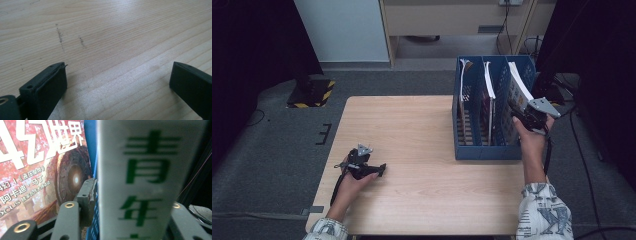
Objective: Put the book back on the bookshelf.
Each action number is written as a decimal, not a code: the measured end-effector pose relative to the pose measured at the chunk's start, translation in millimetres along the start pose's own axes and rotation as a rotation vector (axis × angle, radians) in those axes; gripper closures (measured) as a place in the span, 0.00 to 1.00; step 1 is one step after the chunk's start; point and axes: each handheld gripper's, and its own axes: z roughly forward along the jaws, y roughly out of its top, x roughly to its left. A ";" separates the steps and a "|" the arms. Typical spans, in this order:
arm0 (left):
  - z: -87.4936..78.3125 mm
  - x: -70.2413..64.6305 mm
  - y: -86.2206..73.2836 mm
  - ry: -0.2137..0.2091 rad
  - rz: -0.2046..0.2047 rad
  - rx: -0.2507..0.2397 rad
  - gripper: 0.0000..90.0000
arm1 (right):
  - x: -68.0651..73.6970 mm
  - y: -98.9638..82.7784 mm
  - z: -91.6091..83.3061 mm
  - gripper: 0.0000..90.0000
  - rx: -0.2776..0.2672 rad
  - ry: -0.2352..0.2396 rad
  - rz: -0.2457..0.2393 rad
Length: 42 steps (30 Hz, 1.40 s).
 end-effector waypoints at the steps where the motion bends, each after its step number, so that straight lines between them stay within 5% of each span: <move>1: 0.0 0.0 0.0 0.000 0.000 0.000 0.01 | -0.2 0.0 -0.4 0.54 0.000 0.001 0.003; 22: -0.1 0.0 0.0 0.000 0.000 0.001 0.01 | -0.3 -2.6 -17.8 0.18 0.046 0.018 0.015; 42: 0.0 -0.1 0.0 0.000 -0.001 0.000 0.01 | 1.0 -12.2 -26.7 0.09 0.083 0.033 0.034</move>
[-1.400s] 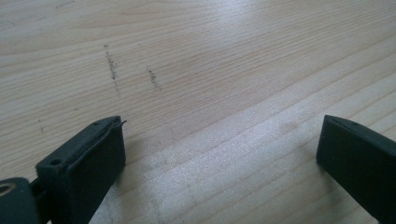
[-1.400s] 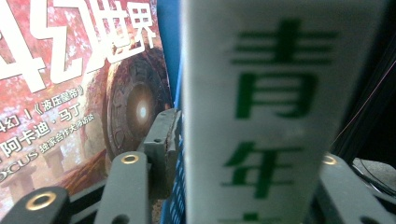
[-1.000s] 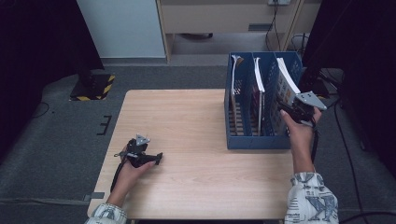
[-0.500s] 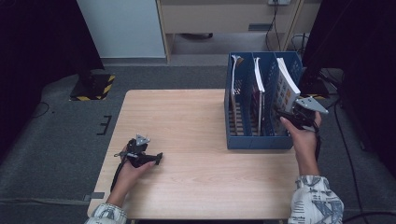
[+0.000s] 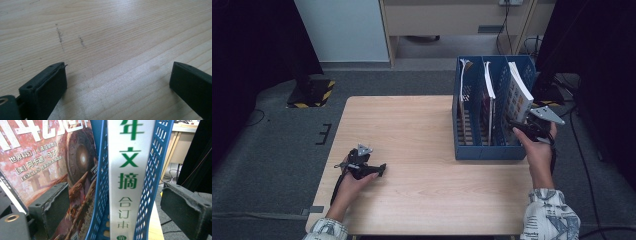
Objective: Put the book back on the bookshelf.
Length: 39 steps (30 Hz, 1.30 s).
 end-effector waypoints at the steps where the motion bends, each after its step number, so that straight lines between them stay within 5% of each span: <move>1: 0.0 0.0 0.0 0.000 0.000 0.000 0.01 | -0.7 -0.4 -2.2 0.09 0.000 -0.002 0.002; 23: 0.6 -0.3 0.4 -0.002 -0.003 0.002 0.00 | -1.9 -4.6 -23.9 0.06 -0.011 -0.007 0.020; 39: 1.2 -3.0 1.2 -0.007 0.004 0.006 0.00 | 10.7 -19.7 -42.7 0.04 0.026 0.003 -0.029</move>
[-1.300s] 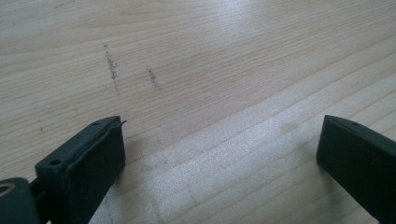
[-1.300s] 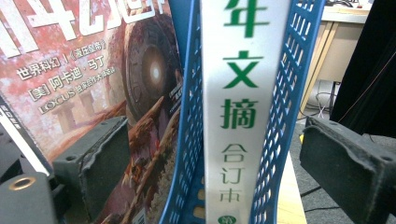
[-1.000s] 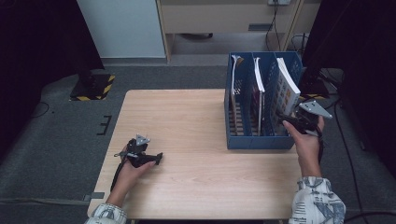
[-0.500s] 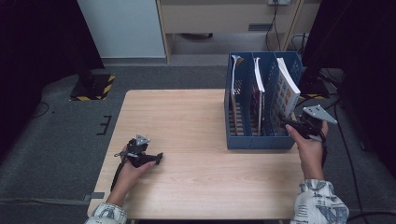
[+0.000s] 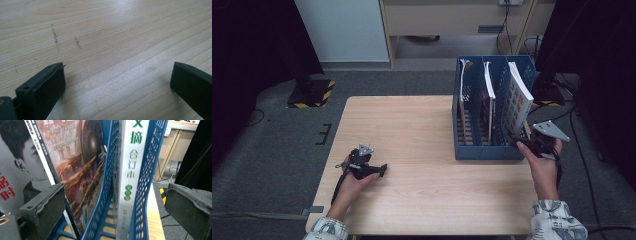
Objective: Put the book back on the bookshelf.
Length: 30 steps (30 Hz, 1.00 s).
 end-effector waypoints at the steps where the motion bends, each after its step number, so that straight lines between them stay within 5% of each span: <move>1: 0.0 0.0 0.0 0.000 0.000 0.000 0.00 | 0.0 0.0 0.0 0.04 0.000 0.000 0.000; 12: 0.0 -0.2 0.0 0.001 -0.001 0.000 0.00 | 14.8 -6.2 -16.4 0.05 0.004 -0.008 -0.035; 30: 0.1 -0.3 0.1 0.002 -0.003 0.000 0.00 | 44.4 -20.0 -29.6 0.05 0.029 0.044 -0.065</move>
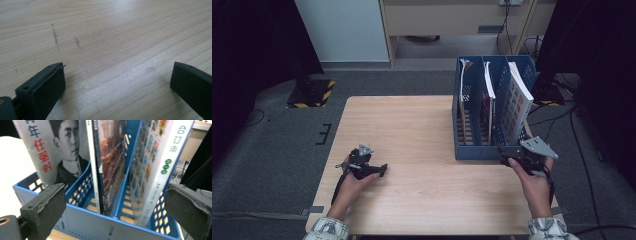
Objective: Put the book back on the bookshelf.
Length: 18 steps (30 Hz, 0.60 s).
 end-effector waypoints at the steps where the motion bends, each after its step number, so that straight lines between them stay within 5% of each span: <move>1: 0.0 0.0 0.0 0.000 0.000 0.000 0.00 | 0.0 0.0 0.0 0.05 0.000 0.000 0.000; 18: 0.3 -0.2 0.2 0.001 -0.001 -0.001 0.00 | 24.2 -1.6 -5.3 0.05 0.008 0.055 -0.009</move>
